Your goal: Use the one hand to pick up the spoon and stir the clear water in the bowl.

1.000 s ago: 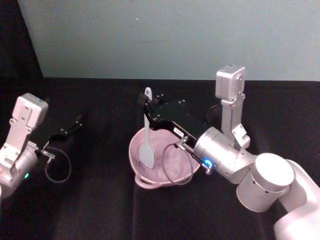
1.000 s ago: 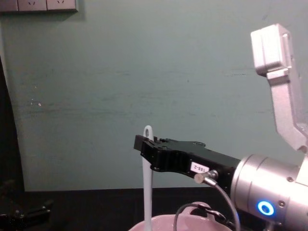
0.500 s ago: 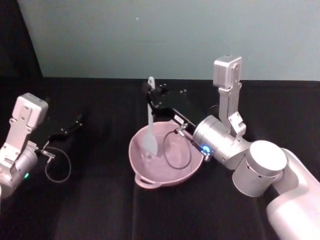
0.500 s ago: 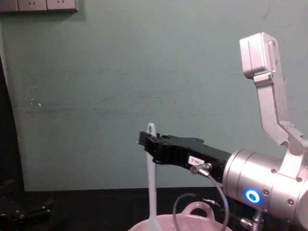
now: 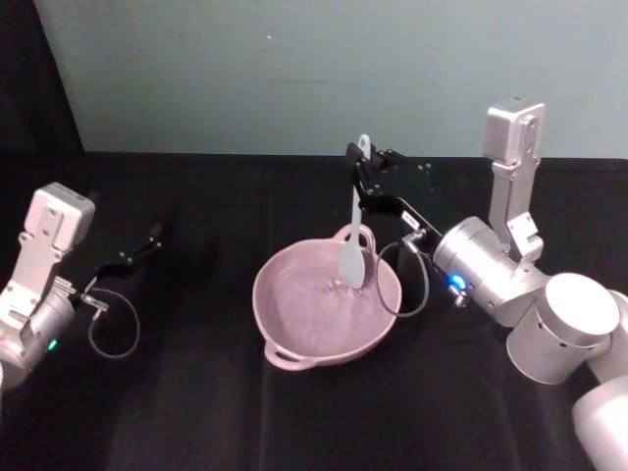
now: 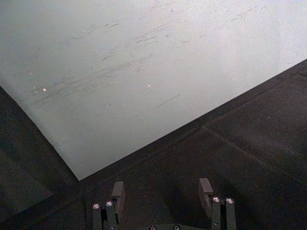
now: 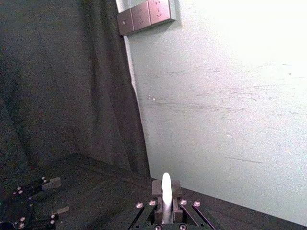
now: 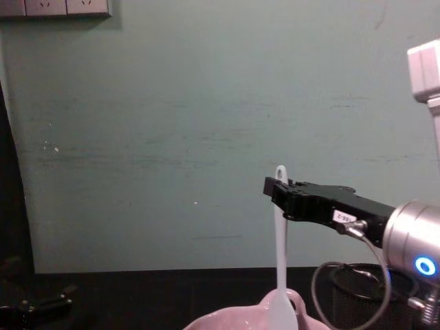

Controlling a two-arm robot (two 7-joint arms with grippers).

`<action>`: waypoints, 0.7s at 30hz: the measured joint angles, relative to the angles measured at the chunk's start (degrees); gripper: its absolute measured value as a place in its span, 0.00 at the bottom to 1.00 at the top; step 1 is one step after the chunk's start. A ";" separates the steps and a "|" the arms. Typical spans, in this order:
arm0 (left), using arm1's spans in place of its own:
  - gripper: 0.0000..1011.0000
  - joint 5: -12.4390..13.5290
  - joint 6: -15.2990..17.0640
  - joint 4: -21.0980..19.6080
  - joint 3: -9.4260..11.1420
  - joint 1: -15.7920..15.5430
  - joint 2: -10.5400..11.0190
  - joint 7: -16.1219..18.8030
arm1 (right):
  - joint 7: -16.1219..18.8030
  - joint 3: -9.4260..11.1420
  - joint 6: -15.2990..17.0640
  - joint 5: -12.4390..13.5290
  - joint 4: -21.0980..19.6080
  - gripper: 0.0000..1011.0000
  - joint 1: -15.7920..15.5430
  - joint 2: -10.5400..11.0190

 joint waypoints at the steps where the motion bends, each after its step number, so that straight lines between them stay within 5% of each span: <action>1: 1.00 0.00 0.00 0.00 0.00 0.00 0.00 0.00 | -0.05 0.21 0.25 -0.15 -0.83 0.12 -0.56 0.42; 8: 1.00 0.00 0.00 0.00 0.00 0.00 0.00 0.00 | -0.01 0.32 1.24 -0.50 -3.58 0.12 -2.66 1.43; 21: 1.00 0.00 0.00 0.00 0.00 0.00 0.00 0.00 | 2.72 -4.41 1.89 -0.42 -8.36 0.12 -4.80 0.06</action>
